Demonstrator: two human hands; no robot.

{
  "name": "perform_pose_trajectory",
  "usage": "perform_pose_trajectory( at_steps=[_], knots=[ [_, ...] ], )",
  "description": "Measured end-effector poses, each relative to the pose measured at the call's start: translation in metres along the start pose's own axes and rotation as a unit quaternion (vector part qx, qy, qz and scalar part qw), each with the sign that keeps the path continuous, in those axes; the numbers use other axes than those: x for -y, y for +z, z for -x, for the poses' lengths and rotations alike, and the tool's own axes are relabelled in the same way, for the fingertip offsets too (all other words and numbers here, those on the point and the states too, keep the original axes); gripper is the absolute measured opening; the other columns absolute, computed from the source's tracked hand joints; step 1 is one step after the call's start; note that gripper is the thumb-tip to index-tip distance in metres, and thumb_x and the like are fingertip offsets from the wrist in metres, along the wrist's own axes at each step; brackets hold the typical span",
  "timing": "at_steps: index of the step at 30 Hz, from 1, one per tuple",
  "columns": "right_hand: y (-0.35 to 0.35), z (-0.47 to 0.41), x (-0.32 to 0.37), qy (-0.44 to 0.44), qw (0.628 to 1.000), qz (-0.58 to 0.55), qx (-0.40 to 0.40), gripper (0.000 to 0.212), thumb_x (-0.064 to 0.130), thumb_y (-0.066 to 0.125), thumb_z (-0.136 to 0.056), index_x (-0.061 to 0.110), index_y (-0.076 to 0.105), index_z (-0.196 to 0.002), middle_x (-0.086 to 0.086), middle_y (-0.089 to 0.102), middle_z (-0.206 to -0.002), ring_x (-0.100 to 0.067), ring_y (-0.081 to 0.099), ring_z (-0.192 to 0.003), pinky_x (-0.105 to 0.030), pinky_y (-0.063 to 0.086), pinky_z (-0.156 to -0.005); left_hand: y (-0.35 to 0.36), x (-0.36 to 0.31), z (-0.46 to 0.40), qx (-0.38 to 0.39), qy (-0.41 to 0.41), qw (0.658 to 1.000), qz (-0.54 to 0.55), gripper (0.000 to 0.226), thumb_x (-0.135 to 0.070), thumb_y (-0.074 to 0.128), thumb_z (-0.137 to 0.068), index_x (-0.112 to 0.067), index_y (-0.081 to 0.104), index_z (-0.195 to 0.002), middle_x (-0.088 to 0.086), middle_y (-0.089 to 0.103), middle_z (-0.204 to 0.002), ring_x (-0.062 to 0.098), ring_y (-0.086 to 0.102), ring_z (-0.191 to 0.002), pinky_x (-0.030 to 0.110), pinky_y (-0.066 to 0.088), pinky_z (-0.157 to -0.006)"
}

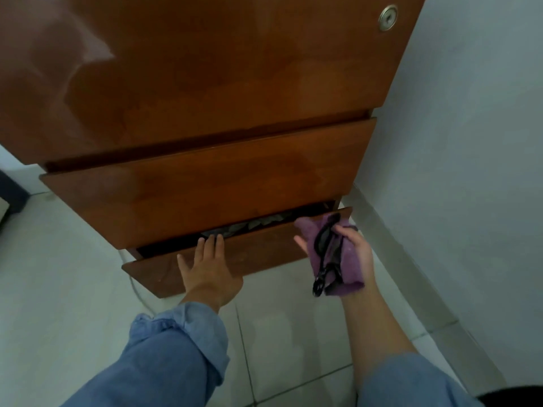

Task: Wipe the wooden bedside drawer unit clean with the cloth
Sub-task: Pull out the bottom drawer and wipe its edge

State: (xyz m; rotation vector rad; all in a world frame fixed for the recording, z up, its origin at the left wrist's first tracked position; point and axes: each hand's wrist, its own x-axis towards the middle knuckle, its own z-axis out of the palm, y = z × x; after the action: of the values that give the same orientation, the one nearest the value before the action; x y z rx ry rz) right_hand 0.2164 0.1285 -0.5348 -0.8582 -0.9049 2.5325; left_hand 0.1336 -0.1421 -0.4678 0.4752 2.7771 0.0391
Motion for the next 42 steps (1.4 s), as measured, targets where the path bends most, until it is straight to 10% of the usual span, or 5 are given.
perform_pose_trajectory(
  at_steps=[7, 12, 16, 31, 42],
  knots=[
    [0.066, 0.024, 0.047, -0.198, 0.864, 0.426, -0.184, 0.066, -0.014, 0.049, -0.077, 0.010, 0.038, -0.137, -0.012, 0.052, -0.128, -0.030, 0.053, -0.116, -0.033, 0.043, -0.089, 0.006, 0.005, 0.003, -0.007, 0.019, 0.999, -0.046, 0.104, -0.055, 0.051, -0.081, -0.021, -0.018, -0.151, -0.004, -0.017, -0.161, 0.017, -0.020, -0.147, 0.060, -0.003, -0.115],
    [0.060, 0.011, 0.011, -0.153, 0.514, 0.832, -0.143, 0.078, 0.008, 0.064, -0.077, 0.002, 0.025, -0.143, -0.017, 0.029, -0.148, -0.042, 0.015, -0.142, -0.053, 0.010, -0.115, 0.014, 0.006, 0.002, -0.019, 0.016, 0.999, -0.046, 0.111, -0.061, 0.052, -0.077, -0.021, -0.021, -0.150, -0.003, -0.018, -0.161, 0.018, -0.022, -0.146, 0.060, -0.005, -0.115],
    [0.100, 0.039, -0.030, -0.221, 0.375, 0.900, -0.036, 0.068, 0.009, 0.053, -0.082, 0.003, 0.025, -0.143, -0.017, 0.032, -0.146, -0.046, 0.007, -0.142, -0.054, 0.005, -0.117, 0.017, 0.006, 0.002, -0.021, 0.017, 0.998, -0.049, 0.112, -0.062, 0.053, -0.076, -0.020, -0.021, -0.150, -0.003, -0.017, -0.161, 0.018, -0.022, -0.146, 0.059, -0.005, -0.116],
    [0.129, 0.048, -0.061, -0.202, 0.297, 0.928, 0.100, 0.081, 0.017, 0.061, -0.081, 0.005, 0.016, -0.148, -0.013, 0.021, -0.153, -0.035, 0.008, -0.144, -0.045, 0.000, -0.120, 0.006, 0.093, 0.031, -0.099, -0.068, 0.992, 0.026, 0.087, -0.030, 0.045, -0.089, -0.012, -0.012, -0.152, 0.004, -0.014, -0.162, 0.021, -0.006, -0.149, 0.053, -0.004, -0.118],
    [0.151, 0.048, -0.096, -0.200, 0.320, 0.926, 0.007, 0.082, 0.029, 0.067, -0.073, 0.004, 0.028, -0.141, -0.014, 0.039, -0.142, -0.036, 0.024, -0.138, -0.044, 0.008, -0.120, -0.002, 0.118, 0.026, -0.115, -0.180, 0.797, 0.565, 0.021, -0.031, 0.040, -0.090, -0.036, 0.046, -0.109, -0.002, 0.058, -0.110, 0.030, 0.057, -0.106, 0.045, 0.044, -0.101]
  ],
)
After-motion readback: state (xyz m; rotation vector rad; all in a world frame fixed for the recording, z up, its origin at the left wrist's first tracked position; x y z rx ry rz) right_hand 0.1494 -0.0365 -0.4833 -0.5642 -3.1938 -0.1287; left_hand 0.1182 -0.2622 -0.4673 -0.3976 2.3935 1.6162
